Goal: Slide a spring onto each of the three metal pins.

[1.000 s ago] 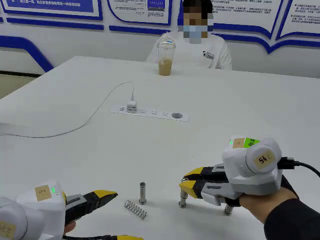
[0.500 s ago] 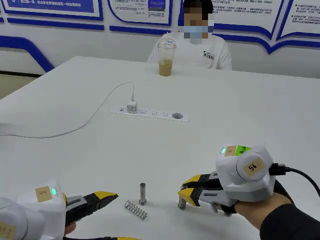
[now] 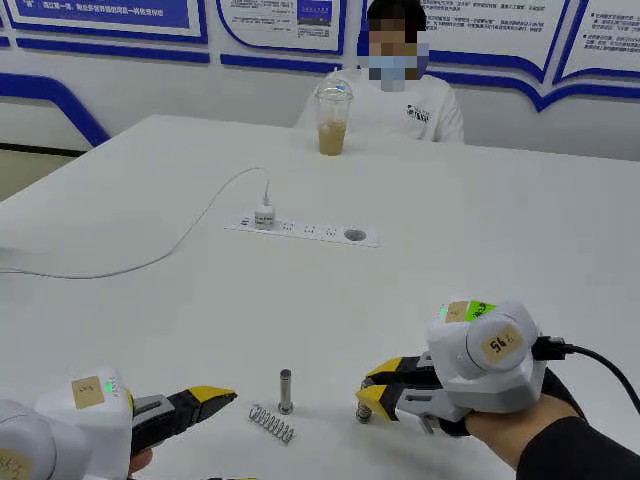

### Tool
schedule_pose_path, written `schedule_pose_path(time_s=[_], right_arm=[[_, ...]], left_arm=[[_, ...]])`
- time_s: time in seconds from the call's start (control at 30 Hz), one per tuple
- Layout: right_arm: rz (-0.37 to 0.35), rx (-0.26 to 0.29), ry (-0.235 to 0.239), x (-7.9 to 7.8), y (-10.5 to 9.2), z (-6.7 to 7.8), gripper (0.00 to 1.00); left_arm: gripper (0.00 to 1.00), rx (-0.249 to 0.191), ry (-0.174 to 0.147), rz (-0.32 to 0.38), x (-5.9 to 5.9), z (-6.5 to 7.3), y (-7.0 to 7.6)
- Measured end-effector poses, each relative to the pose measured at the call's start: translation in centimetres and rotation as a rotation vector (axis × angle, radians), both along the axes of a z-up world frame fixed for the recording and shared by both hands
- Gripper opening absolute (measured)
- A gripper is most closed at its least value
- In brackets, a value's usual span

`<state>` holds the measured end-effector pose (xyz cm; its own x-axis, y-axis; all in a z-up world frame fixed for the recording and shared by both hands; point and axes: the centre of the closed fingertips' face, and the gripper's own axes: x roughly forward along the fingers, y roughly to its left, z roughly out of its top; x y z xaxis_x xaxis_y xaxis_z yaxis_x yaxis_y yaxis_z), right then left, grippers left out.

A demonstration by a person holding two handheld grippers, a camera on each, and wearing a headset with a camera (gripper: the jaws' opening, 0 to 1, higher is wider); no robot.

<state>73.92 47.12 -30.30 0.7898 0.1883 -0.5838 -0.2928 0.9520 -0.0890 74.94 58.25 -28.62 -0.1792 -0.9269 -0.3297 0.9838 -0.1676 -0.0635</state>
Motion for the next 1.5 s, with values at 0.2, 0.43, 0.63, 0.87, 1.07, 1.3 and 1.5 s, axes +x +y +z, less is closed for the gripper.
schedule_pose_path(time_s=[0.2, 0.43, 0.63, 0.87, 1.07, 1.3, 1.5], right_arm=[[0.001, -0.013, 0.002, -0.3, 0.0, 0.0, 0.15], [-0.011, -0.026, -0.011, -0.7, -0.2, 0.8, 0.16], [-0.02, -0.031, -0.011, -1.4, 0.0, 1.0, 0.16], [-0.005, -0.037, -0.009, -2.3, 1.2, 1.5, 0.16], [-0.002, -0.025, -0.006, -2.4, 1.9, 1.5, 0.16], [0.019, -0.012, -0.016, -2.1, 3.4, 1.7, 0.16], [0.041, 0.001, -0.022, -1.1, 4.5, 1.8, 0.16]], left_arm=[[0.67, -0.004, 0.001, 0.001, 0.0, 0.1, 0.0], [0.66, -0.006, -0.003, 0.001, 0.1, 0.1, 0.0], [0.67, -0.015, -0.004, 0.003, 0.2, 0.3, 0.0], [0.67, -0.015, 0.001, 0.005, 0.3, 0.2, 0.1], [0.67, -0.021, 0.001, 0.002, 0.3, 0.4, 0.0], [0.66, -0.024, -0.001, 0.002, 0.4, 0.4, 0.0], [0.66, -0.023, -0.001, 0.004, 0.5, 0.4, 0.1]])
